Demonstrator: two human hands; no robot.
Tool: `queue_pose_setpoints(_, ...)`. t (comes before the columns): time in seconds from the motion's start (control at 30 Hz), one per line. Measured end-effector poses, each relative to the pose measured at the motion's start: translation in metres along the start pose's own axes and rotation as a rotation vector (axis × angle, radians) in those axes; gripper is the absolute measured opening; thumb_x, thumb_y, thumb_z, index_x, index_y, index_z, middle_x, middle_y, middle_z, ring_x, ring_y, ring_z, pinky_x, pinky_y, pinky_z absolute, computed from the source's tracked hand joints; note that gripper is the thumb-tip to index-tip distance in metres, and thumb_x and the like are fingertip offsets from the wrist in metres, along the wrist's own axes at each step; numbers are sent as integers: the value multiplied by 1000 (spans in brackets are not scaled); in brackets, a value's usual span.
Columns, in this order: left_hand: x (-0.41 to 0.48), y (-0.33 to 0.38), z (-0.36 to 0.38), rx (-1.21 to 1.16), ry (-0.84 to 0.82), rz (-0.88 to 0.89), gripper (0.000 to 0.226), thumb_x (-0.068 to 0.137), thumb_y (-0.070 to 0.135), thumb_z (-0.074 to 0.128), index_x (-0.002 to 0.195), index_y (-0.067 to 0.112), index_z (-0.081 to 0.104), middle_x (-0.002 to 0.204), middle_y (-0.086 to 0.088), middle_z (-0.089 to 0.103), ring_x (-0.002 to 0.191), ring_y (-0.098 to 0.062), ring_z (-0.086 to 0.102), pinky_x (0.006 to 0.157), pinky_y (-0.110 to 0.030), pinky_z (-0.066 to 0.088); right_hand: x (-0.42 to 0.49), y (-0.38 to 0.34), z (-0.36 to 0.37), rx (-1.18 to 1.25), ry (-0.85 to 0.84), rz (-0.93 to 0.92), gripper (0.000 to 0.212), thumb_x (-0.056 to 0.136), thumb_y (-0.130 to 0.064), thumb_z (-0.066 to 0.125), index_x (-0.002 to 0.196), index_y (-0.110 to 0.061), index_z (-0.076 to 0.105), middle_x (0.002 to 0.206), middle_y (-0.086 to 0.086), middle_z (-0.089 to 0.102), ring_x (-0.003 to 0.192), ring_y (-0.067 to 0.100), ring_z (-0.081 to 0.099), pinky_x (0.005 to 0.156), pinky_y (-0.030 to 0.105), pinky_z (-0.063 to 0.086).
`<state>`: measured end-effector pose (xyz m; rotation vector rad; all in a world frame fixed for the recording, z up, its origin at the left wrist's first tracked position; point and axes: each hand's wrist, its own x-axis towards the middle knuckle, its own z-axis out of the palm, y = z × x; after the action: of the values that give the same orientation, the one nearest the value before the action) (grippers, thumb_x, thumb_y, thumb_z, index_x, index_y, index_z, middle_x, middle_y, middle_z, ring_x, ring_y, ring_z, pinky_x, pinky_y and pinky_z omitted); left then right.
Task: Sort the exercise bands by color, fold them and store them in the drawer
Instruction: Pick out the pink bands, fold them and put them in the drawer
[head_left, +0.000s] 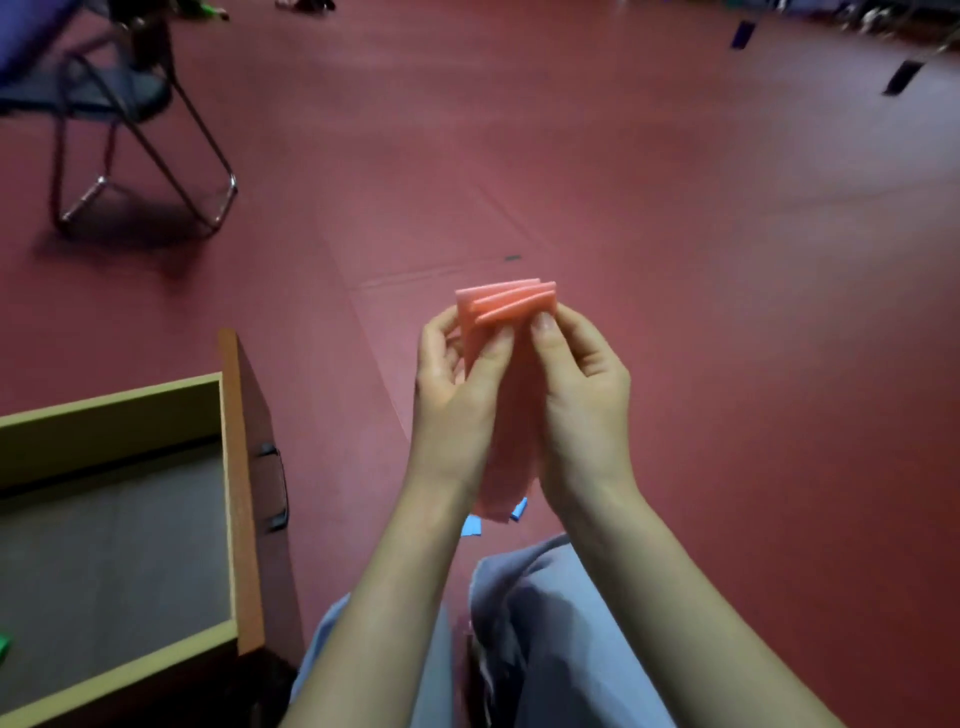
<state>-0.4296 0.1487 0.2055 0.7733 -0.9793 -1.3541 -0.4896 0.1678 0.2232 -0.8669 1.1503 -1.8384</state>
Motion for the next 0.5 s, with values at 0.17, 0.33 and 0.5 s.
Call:
queue_pose_setpoints(0.17,-35,0,-16,229,-48,-94,26,93,15,45,72,20,58,51,17,62,50,7,51,50,-7,43,-19,-16,5,213,109,86,27,89,-5,50,68,-16,64,58,-7,64,55,4,55,55,16,49)
queue_pose_setpoints(0.33,-69,1,-23,309,-48,-26,23,91,10,48,74,17,60,67,8,61,65,-3,51,59,-17,44,-38,-30,7,235,134,185,25,89,-1,48,72,-14,61,46,-8,62,44,-1,55,45,11,46)
queue_pose_setpoints(0.5,-80,16,-23,265,-131,-63,23,86,-1,53,87,22,59,78,9,66,70,2,60,68,-15,49,-50,-39,-6,115,71,217,22,88,-1,50,75,-13,63,47,-7,63,43,1,55,45,11,45)
